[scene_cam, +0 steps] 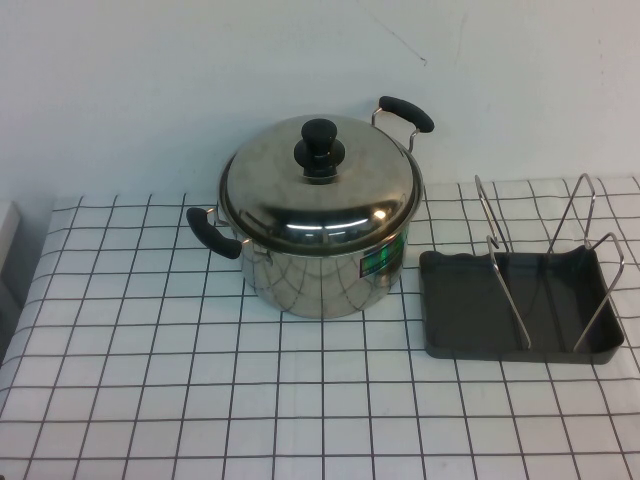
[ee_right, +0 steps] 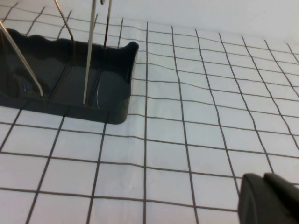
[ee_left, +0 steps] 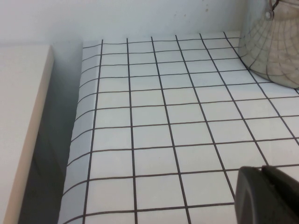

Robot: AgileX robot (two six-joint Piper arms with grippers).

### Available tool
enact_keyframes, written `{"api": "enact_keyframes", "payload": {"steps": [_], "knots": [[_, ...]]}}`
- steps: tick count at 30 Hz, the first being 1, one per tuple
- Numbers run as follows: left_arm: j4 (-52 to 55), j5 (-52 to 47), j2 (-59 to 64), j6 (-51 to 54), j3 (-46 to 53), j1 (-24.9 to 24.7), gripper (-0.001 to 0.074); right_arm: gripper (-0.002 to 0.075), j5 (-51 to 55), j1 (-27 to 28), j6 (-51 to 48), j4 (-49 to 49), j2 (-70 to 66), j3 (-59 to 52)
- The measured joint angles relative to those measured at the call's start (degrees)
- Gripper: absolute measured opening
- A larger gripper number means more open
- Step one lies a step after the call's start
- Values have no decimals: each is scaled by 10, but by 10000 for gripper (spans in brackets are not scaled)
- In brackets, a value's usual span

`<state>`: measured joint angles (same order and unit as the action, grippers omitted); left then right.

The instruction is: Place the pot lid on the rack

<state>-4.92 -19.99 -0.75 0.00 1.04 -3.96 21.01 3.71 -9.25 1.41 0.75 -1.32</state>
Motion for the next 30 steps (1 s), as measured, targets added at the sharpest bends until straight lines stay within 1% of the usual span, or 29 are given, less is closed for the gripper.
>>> {"api": "enact_keyframes", "payload": {"steps": [30], "knots": [[0, 0, 0, 0, 0, 0, -3, -3, 0, 0, -10, 0, 0, 0]]}}
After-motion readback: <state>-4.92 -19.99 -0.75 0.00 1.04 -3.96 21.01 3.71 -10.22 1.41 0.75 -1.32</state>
